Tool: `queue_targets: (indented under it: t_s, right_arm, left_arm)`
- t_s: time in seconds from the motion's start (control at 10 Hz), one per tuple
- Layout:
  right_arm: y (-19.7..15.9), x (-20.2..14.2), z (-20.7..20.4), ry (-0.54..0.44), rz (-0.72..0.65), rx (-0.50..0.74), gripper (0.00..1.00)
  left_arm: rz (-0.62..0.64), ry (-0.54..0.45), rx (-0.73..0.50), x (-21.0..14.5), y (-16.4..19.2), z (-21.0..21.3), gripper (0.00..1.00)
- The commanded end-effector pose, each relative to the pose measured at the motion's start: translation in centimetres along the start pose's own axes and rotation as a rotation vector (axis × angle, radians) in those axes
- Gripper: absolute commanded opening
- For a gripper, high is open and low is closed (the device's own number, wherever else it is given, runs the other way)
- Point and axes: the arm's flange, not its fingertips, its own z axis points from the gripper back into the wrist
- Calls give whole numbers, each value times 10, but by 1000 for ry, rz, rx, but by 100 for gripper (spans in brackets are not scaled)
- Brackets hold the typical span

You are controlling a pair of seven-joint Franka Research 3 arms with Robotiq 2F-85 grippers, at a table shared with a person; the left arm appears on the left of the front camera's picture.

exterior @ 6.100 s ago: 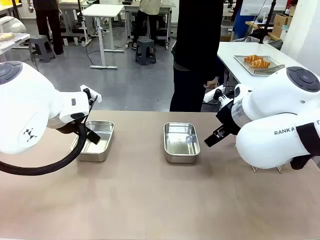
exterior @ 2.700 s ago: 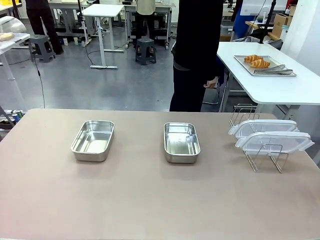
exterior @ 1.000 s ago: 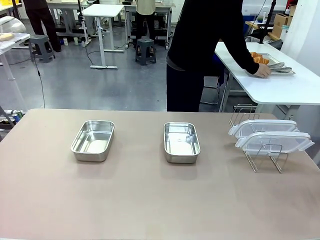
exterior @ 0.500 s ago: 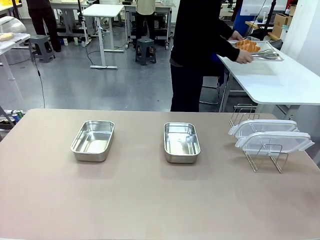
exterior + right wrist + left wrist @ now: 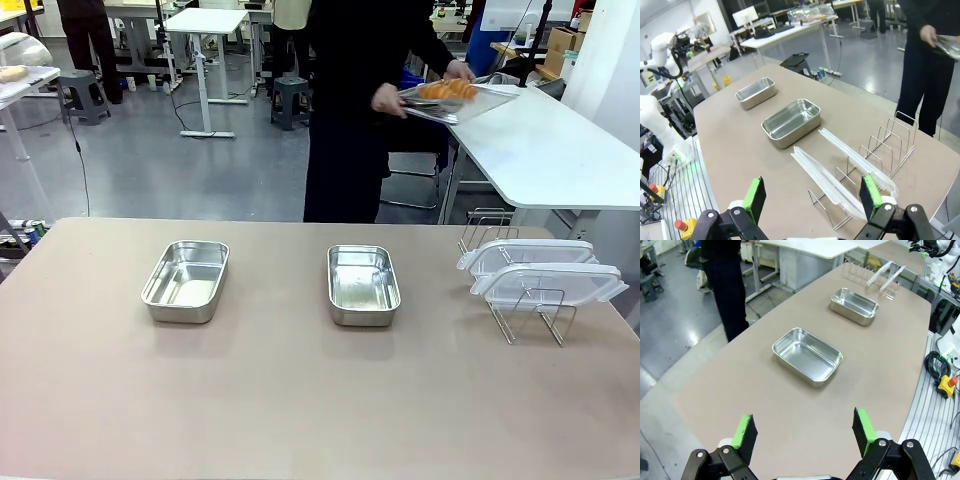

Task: Place the bread in airtight containers.
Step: Lift both Airtight Container.

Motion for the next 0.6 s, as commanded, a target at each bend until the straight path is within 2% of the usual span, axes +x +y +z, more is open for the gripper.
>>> queue_targets:
  t_s: [0.0, 0.5]
  right_arm:
    - [-4, 3, 0, -22, 29, -1, 100]
    - [-4, 3, 0, -22, 29, -1, 100]
  left_arm:
    - [-17, -18, -6, 1, 2, 1, 100]
    - [-17, -18, -6, 1, 2, 1, 100]
